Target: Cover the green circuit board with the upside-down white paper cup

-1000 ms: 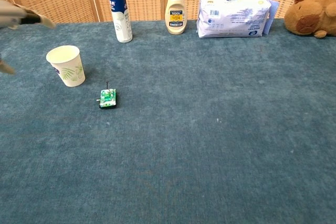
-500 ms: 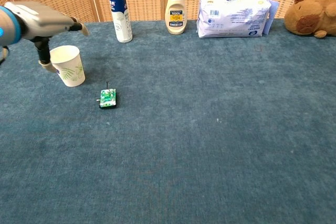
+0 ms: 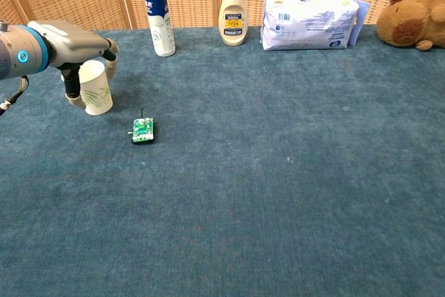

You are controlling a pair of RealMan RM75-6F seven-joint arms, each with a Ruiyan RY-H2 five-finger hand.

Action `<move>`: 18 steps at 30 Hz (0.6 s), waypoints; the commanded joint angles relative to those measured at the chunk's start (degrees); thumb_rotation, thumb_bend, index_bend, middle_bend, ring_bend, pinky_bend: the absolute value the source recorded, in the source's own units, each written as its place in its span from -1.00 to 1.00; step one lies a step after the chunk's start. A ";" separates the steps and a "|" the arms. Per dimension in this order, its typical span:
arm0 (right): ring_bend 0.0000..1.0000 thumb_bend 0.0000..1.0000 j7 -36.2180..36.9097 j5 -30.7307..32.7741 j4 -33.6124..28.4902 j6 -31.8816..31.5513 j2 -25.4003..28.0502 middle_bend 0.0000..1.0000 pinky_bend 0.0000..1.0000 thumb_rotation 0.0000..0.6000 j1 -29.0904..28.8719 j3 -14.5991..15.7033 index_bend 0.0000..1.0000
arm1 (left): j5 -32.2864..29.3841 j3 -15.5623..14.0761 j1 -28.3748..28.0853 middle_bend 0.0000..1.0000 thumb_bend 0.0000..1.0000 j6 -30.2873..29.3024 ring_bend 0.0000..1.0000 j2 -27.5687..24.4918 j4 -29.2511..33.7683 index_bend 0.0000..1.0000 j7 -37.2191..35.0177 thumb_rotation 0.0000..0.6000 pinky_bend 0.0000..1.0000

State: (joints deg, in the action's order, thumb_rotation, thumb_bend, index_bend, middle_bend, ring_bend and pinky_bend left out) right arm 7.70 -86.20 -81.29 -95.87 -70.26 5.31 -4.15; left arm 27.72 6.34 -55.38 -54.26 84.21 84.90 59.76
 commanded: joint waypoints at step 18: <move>-0.05 -0.38 0.07 0.27 -0.36 -1.04 0.48 -0.12 -0.26 1.00 0.85 -0.48 -0.05 | 0.61 -1.58 -1.73 -0.92 -0.50 -1.14 -1.00 1.79 -3.86 -0.13 -2.20 1.00 -0.59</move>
State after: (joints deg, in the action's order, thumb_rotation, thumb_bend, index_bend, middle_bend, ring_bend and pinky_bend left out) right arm 7.77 -85.94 -81.65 -96.90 -69.78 6.16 -4.63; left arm 28.31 4.82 -57.04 -55.30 85.89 81.15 57.54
